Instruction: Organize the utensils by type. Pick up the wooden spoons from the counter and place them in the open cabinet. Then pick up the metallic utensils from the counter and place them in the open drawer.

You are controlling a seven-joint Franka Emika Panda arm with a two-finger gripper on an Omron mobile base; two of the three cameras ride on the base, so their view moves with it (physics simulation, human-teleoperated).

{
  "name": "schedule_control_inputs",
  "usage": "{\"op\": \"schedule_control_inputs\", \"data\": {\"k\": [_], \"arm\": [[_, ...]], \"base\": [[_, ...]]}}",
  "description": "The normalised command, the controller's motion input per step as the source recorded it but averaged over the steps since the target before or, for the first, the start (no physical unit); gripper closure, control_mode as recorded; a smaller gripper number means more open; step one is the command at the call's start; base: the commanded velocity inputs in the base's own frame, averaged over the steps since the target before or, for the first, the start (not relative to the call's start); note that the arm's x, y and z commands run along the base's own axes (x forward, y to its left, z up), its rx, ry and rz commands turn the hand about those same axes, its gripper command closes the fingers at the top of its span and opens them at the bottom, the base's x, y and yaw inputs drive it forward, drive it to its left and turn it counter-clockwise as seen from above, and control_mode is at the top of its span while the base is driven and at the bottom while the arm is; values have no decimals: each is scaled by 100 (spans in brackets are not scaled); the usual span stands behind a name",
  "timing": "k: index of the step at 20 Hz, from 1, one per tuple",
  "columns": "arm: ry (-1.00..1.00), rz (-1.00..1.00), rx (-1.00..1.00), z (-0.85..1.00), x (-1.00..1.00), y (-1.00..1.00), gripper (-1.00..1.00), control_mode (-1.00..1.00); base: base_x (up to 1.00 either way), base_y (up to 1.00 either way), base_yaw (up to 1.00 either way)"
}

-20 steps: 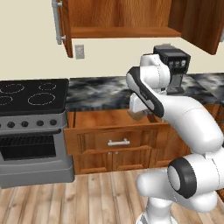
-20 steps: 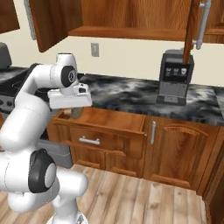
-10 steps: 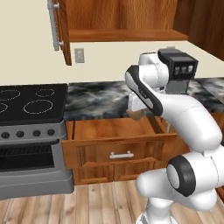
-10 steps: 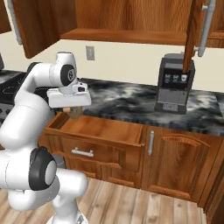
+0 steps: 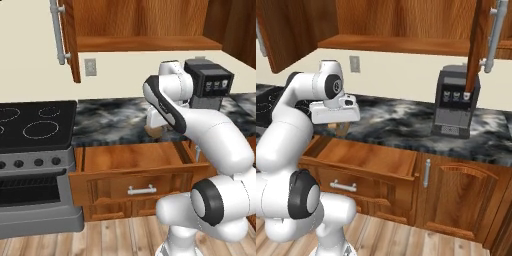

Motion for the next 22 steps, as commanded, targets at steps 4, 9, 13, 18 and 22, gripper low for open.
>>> {"op": "schedule_control_inputs", "data": {"k": [4,9,13,18,22], "arm": [[0,0,0,0,0,0,100,100],[0,0,0,0,0,0,100,100],[0,0,0,0,0,0,100,100],[0,0,0,0,0,0,100,100],[0,0,0,0,0,0,100,100]], "base": [[42,0,0],[37,0,0],[39,0,0],[36,0,0],[30,0,0]]}}
